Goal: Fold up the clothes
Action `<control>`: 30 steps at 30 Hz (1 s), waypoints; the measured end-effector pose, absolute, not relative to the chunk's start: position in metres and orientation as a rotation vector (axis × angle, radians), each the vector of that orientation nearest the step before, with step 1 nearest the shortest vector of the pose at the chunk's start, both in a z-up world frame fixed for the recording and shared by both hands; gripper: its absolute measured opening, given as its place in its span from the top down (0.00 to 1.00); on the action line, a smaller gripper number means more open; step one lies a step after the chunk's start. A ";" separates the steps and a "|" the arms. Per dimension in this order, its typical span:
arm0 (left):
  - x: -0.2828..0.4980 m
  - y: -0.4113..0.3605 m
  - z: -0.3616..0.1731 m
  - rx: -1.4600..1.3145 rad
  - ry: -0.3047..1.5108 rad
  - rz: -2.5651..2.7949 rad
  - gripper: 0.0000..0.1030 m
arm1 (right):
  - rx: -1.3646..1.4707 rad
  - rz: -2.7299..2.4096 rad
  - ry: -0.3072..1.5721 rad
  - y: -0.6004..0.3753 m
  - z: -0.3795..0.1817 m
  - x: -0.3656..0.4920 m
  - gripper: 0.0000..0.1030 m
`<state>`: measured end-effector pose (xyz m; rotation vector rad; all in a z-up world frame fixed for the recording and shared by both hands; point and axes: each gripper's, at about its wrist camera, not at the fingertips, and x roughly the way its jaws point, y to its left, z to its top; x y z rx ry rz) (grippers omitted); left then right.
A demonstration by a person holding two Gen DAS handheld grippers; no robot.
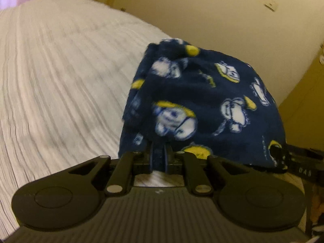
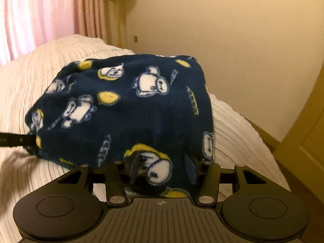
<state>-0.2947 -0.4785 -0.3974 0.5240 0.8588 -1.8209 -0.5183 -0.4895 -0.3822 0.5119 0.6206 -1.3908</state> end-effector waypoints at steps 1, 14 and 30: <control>-0.295 -0.477 -0.396 0.525 0.856 -1.817 0.92 | 0.514 -1.393 0.612 -0.488 -0.378 -0.520 0.52; -0.307 -0.487 -0.325 0.383 0.733 -1.912 0.94 | 0.504 -1.408 0.486 -0.505 -0.338 -0.535 0.52; -0.337 -0.553 -0.337 0.425 0.746 -1.902 0.96 | 0.550 -1.335 0.473 -0.572 -0.337 -0.552 0.52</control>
